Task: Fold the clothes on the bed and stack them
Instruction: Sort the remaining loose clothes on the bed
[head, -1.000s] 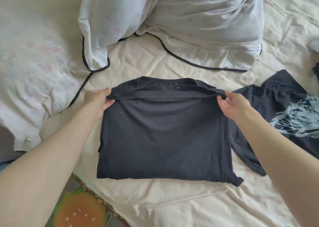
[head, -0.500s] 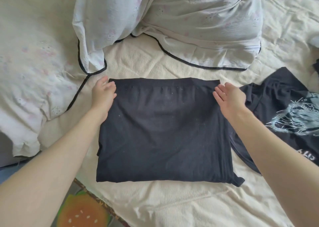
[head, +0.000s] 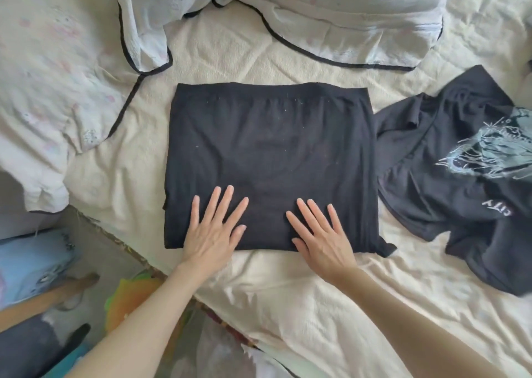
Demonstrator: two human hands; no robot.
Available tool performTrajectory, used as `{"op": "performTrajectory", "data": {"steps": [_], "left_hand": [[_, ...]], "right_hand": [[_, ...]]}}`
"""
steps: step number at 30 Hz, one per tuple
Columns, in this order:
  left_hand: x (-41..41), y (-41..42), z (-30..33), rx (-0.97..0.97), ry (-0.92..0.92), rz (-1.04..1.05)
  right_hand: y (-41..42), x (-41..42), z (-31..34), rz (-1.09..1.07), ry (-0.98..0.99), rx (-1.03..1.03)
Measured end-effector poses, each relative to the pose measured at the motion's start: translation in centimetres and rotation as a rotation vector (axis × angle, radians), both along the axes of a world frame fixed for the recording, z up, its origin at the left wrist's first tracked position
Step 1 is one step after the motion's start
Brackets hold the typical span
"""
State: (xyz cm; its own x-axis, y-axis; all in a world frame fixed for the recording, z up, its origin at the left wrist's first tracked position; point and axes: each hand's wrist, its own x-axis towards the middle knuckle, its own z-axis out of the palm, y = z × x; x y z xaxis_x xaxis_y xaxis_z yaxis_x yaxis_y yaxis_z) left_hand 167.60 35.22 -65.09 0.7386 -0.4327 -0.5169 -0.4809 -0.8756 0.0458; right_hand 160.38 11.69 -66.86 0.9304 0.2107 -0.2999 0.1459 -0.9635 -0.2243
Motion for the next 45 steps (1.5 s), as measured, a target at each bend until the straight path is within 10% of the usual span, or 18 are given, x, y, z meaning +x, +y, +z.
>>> {"op": "performTrajectory", "data": {"steps": [7, 23, 30, 38, 45], "left_hand": [[0.4, 6.7, 1.6, 0.007, -0.079, 0.284], [-1.6, 5.0, 3.3, -0.805, 0.287, 1.898], [-1.4, 4.6, 6.2, -0.845, 0.261, 1.677], [0.1, -4.8, 10.9, -0.853, -0.159, 1.198], [-1.4, -18.3, 10.3, -0.87, -0.139, 0.582]], "right_hand": [[-8.6, -3.1, 1.5, -0.164, 0.198, -0.176], [5.4, -4.0, 2.8, -0.108, 0.153, 0.085], [6.0, -3.2, 2.5, -0.135, 0.329, 0.092], [3.1, -1.1, 7.6, -1.223, 0.581, 1.223], [-4.7, -5.0, 7.6, -1.494, 0.411, 1.516]]}}
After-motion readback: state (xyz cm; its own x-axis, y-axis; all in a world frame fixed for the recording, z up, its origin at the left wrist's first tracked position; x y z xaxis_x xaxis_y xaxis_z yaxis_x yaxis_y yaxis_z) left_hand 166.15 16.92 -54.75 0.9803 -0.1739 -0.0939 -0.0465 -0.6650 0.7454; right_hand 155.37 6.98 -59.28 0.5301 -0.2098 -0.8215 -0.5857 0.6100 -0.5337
